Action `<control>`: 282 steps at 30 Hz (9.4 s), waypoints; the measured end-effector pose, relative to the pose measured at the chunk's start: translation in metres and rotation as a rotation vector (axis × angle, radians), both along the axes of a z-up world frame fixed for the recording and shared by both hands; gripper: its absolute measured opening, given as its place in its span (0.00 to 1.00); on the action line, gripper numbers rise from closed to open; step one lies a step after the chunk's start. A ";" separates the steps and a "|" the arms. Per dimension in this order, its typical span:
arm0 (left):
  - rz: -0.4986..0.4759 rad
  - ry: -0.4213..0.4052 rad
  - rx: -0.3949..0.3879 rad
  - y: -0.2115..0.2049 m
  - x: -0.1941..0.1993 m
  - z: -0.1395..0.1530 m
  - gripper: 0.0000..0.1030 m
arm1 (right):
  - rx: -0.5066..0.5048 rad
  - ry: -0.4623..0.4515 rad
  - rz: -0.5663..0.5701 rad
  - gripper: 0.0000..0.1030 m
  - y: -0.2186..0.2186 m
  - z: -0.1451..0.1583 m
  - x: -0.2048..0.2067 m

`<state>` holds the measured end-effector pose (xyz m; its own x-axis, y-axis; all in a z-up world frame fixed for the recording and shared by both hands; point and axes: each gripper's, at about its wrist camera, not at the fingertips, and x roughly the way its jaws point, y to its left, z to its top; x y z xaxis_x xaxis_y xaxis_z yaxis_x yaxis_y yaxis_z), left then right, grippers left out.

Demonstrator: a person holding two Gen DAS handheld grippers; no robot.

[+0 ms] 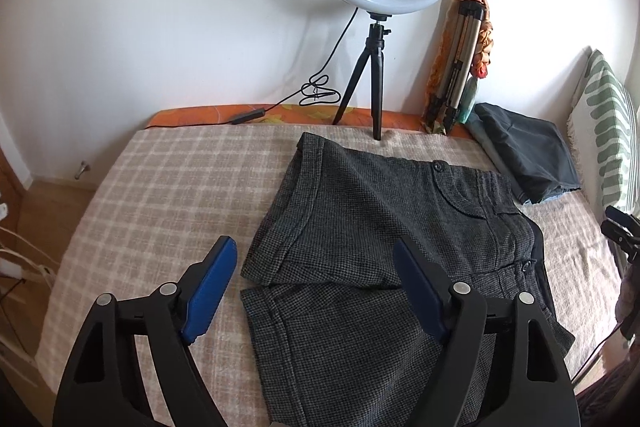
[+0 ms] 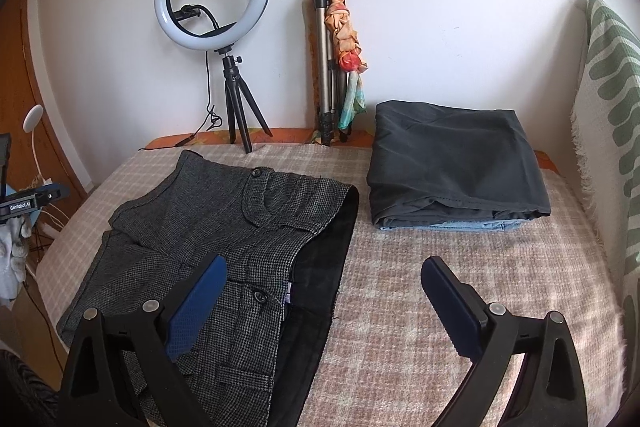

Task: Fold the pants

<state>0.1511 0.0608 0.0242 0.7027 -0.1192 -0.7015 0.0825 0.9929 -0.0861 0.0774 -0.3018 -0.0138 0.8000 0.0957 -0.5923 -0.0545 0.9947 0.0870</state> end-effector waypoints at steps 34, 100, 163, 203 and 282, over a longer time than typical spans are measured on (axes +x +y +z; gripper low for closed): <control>-0.127 0.278 -0.140 0.000 0.254 -0.104 0.77 | -0.062 0.349 0.390 0.71 0.016 -0.082 0.264; -0.176 -0.122 -0.097 -0.010 -0.071 -0.014 0.20 | -0.231 0.052 0.472 0.09 0.081 -0.007 -0.014; -0.533 0.158 0.033 -0.101 -0.142 -0.116 0.43 | -0.049 0.336 0.456 0.24 0.177 -0.110 0.092; -0.308 0.091 0.183 -0.154 -0.008 -0.119 0.43 | 0.381 0.267 0.136 0.72 0.017 -0.137 -0.033; 0.026 -0.126 -0.119 0.065 -0.114 -0.006 0.44 | 0.228 0.198 0.752 0.56 0.305 -0.036 0.015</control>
<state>0.0375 0.1258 0.0182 0.7877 -0.1771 -0.5900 0.0748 0.9782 -0.1937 0.0928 0.0036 -0.0500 0.3556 0.7018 -0.6173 -0.6642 0.6544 0.3614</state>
